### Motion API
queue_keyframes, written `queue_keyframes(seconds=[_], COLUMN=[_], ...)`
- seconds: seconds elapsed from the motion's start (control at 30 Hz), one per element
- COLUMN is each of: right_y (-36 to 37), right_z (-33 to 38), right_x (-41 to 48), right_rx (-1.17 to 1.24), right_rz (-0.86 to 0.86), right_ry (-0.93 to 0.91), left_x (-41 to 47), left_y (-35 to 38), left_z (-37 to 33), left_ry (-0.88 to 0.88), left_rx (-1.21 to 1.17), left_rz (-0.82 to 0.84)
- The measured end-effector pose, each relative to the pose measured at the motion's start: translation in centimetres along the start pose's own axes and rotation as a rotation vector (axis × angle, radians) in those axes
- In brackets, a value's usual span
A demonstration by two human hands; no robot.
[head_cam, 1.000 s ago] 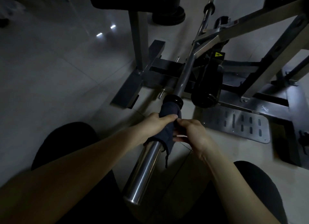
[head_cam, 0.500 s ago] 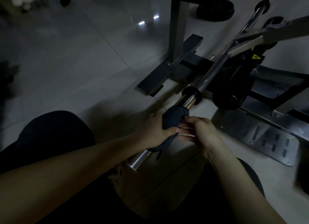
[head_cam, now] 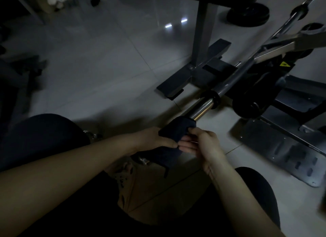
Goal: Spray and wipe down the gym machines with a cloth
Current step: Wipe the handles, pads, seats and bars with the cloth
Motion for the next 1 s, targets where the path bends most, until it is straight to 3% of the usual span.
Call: queue_keyframes(seconds=[0.23,0.3,0.4,0.47,0.7,1.0], right_y=[1.7,1.8,1.7,1.5,-0.7,-2.9], right_z=[-2.0,-2.3,-2.7,-2.7,-0.2,1.9], right_x=[-1.3,-1.2,-0.7,-0.2,1.4,2.4], right_rx=[-0.085,-0.096,-0.055,-0.048,0.084,0.117], right_rz=[0.139,0.175,0.214,0.215,0.100,0.062], right_ry=[0.076,0.102,0.145,0.137,0.083,-0.029], left_x=[-3.9,-4.6,-5.8,-5.6,0.6,2.1], left_y=[-0.2,-0.1,0.0,0.7,0.3,0.5], left_z=[0.9,0.8,-0.4,-1.8,-3.3,-2.8], left_ry=[0.033,0.071,0.146,0.208,0.100,0.084], left_rx=[-0.011,0.156,0.704,0.823,0.329,0.112], left_rz=[-0.094,-0.171,-0.368,-0.414,-0.126,-0.103])
Point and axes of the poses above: each hand's wrist, its own x-axis towards the middle knuckle, its own y-axis out of the palm, z = x × y, the point moved 9 cm from there along x, towards the middle knuckle, and after that the axes turned 10 degrees about y, right-handed, at the moved point
